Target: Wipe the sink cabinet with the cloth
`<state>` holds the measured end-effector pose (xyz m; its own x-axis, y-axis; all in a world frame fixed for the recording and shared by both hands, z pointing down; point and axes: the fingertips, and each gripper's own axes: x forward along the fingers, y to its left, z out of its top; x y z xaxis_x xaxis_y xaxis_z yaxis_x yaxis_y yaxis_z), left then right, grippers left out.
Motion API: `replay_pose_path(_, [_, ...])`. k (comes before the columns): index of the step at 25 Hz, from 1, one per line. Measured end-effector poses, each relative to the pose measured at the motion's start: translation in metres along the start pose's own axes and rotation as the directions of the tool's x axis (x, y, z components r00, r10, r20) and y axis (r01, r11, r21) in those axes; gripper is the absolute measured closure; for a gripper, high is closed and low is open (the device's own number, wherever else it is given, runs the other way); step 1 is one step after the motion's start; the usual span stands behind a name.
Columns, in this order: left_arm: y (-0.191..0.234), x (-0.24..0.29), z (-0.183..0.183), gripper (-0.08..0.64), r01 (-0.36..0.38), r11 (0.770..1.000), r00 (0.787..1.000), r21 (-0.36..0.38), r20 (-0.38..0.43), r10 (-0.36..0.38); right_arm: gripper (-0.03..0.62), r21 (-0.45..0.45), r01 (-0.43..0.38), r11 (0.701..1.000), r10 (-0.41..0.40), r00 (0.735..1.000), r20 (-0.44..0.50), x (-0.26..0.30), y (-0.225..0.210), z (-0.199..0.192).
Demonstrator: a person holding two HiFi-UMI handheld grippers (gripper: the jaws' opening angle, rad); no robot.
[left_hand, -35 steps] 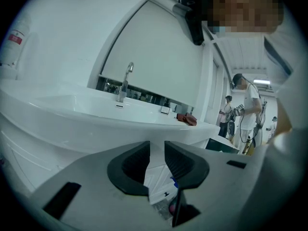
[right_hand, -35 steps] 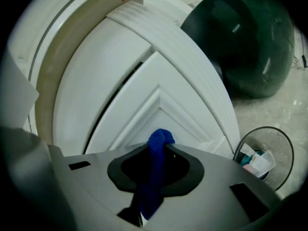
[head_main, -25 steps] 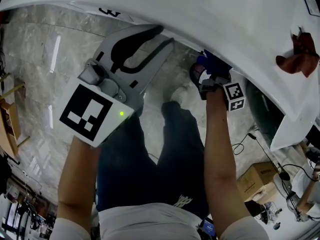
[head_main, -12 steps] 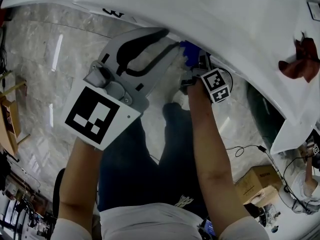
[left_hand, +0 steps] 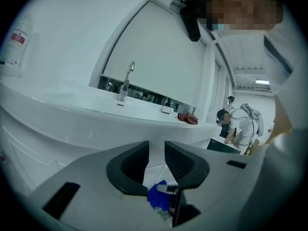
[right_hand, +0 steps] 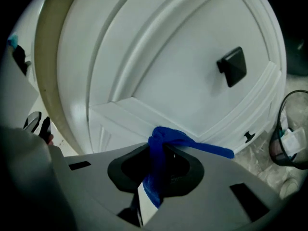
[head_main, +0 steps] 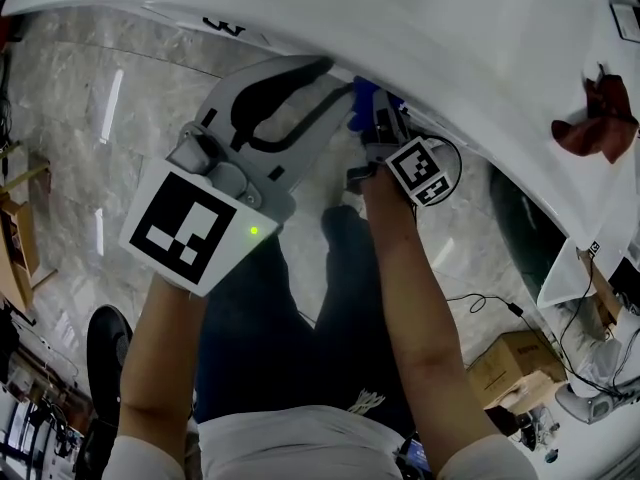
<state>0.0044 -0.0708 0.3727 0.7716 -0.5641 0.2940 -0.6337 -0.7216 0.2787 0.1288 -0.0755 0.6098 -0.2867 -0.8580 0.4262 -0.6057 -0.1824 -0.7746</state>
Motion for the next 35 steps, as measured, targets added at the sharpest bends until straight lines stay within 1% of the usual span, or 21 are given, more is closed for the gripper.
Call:
replay_pose_path(2, [-0.001,0.000,0.000,0.457,0.002,1.000,1.000,-0.002,-0.002,-0.002,0.531,-0.043,-0.031,0.999,0.031,1.000,0.000,-0.004,0.015,0.003])
replay_pose_path(4, [-0.003,0.000,0.002,0.457,-0.001,1.000,1.000,-0.016,0.001,0.001,0.531,-0.115,-0.060,0.992,0.060,0.998,-0.003,-0.012,0.028,0.008])
replay_pose_path(6, [-0.003,-0.001,0.006,0.457,-0.007,0.999,1.000,-0.034,0.013,0.007,0.531,-0.194,-0.097,0.976,0.096,0.995,-0.016,-0.023,0.044,0.013])
replay_pose_path(8, [-0.002,-0.005,0.011,0.457,-0.008,0.999,0.999,-0.050,0.032,0.010,0.531,-0.256,-0.134,0.957,0.130,0.991,-0.033,-0.033,0.061,0.019])
replay_pose_path(11, [-0.003,-0.015,0.018,0.457,-0.012,0.998,0.998,-0.058,0.053,0.015,0.531,-0.308,-0.170,0.936,0.157,0.985,-0.067,-0.048,0.085,0.023])
replay_pose_path(15, [-0.013,-0.033,0.022,0.457,-0.031,0.997,0.998,-0.073,0.051,0.035,0.531,-0.368,-0.209,0.906,0.170,0.976,-0.136,-0.068,0.110,0.027])
replay_pose_path(19, [-0.028,-0.046,0.028,0.457,-0.029,0.997,0.998,-0.072,0.045,0.032,0.531,-0.413,-0.256,0.874,0.195,0.963,-0.185,-0.090,0.139,0.039])
replay_pose_path(23, [-0.044,-0.062,0.046,0.459,-0.012,0.995,0.998,-0.097,0.055,0.018,0.531,-0.470,-0.298,0.831,0.211,0.950,-0.229,-0.124,0.174,0.049])
replay_pose_path(26, [-0.058,-0.072,0.063,0.459,0.005,0.997,0.999,-0.078,0.045,-0.002,0.531,-0.512,-0.324,0.796,0.231,0.943,-0.239,-0.151,0.202,0.064])
replay_pose_path(30, [-0.072,-0.084,0.093,0.463,0.028,0.999,0.998,-0.040,0.054,-0.025,0.531,-0.573,-0.345,0.744,0.273,0.939,-0.211,-0.184,0.245,0.095])
replay_pose_path(35, [-0.100,-0.102,0.140,0.474,0.057,0.998,0.995,-0.011,0.084,-0.056,0.531,-0.640,-0.334,0.692,0.296,0.940,-0.170,-0.229,0.300,0.134])
